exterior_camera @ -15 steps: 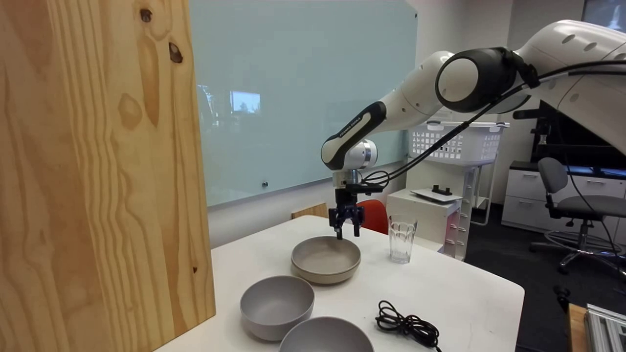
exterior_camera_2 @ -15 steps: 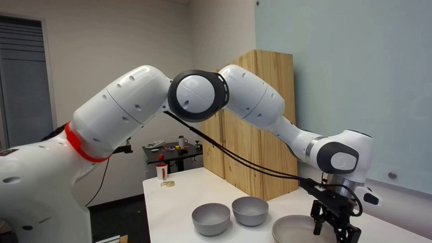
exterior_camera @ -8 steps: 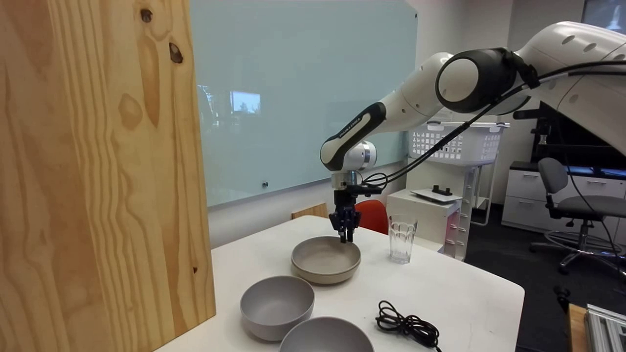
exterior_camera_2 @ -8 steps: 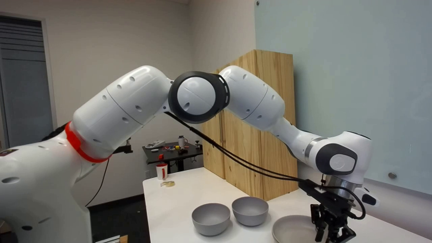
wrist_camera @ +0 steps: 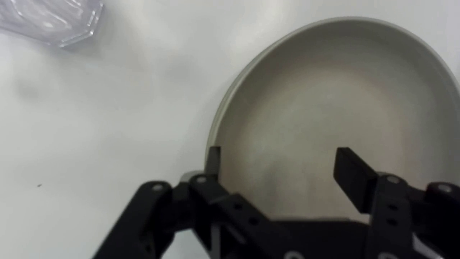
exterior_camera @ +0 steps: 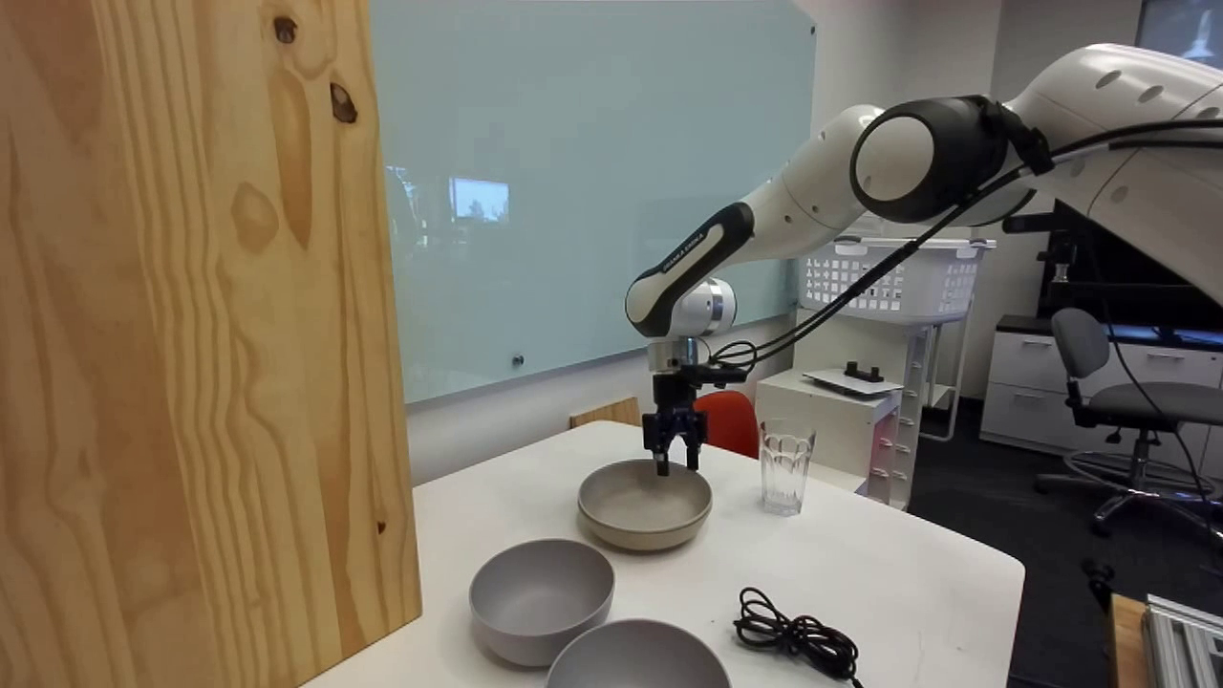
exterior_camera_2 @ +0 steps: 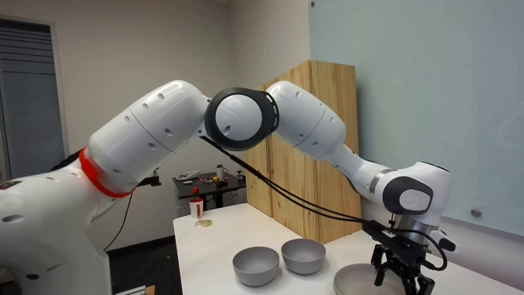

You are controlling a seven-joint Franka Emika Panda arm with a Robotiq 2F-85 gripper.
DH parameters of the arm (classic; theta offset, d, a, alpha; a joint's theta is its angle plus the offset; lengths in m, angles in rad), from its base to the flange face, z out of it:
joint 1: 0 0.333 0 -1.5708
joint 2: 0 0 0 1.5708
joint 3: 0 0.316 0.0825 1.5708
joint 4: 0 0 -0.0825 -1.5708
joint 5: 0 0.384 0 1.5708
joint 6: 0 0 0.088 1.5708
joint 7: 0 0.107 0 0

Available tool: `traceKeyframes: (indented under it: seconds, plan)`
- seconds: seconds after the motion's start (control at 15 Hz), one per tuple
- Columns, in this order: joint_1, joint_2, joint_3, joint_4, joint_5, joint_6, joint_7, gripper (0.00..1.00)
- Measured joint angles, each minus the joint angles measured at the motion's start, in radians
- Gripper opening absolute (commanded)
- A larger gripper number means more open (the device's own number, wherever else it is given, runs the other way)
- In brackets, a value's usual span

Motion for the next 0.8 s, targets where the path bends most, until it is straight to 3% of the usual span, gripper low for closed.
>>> traceKeyframes:
  seconds: [0.8]
  plan:
    - [0.003, 0.002, 0.024, 0.0, -0.001, 0.004, -0.023, 1.0]
